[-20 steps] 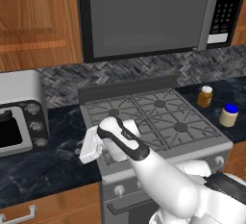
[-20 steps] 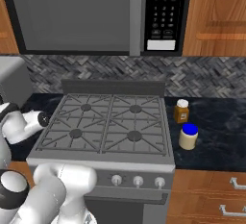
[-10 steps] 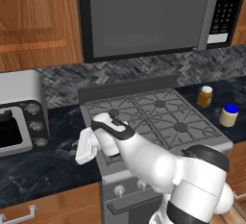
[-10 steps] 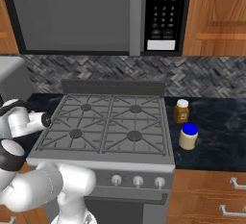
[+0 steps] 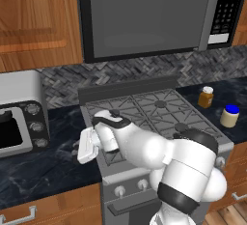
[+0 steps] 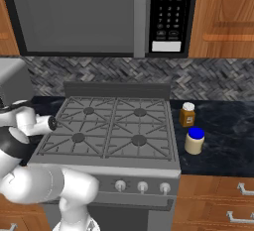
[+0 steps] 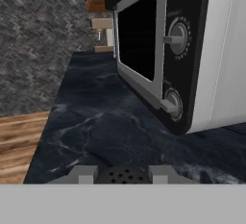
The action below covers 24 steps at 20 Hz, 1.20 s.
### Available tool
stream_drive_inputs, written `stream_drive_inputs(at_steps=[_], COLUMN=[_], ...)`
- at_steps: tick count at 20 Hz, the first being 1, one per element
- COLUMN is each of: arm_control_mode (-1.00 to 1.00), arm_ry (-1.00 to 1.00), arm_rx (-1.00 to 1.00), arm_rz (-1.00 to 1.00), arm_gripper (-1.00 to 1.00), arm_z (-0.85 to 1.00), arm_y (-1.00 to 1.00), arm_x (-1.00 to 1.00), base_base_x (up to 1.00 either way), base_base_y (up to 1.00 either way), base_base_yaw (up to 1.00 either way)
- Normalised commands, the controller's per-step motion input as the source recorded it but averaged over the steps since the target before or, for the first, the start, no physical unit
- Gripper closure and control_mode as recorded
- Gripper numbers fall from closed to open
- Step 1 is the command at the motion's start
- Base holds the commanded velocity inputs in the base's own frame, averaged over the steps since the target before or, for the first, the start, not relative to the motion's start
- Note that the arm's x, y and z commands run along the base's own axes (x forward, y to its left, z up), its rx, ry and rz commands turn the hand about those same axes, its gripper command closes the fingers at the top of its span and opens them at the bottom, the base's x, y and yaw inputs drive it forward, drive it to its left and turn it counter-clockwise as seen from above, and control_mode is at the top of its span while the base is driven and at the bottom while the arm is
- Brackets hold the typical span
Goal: Collect the turmeric, mayonnaise, and shaker from the cabinet and place them next to the stove.
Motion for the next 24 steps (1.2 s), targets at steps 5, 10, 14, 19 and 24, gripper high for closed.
stream_drive_inputs(at_steps=[5,10,14,19,24], arm_control_mode=[-1.0,-1.0,-1.0,-1.0,-1.0], arm_ry=[0.0,0.0,0.0,-0.01,-0.07], arm_rx=[-0.02,-0.01,0.0,0.0,0.02], arm_rz=[0.01,0.01,0.0,0.0,0.0], arm_gripper=[1.0,1.0,-1.0,-1.0,-1.0], arm_z=[-0.42,-0.48,-0.45,-0.16,0.05], arm_y=[0.03,0.07,0.18,0.05,-0.25], arm_x=[0.14,0.09,0.05,0.01,0.0], base_base_x=[0.0,0.0,0.0,0.0,0.0], base_base_y=[0.0,0.0,0.0,0.0,0.0], base_base_yaw=[0.0,0.0,0.0,0.0,0.0])
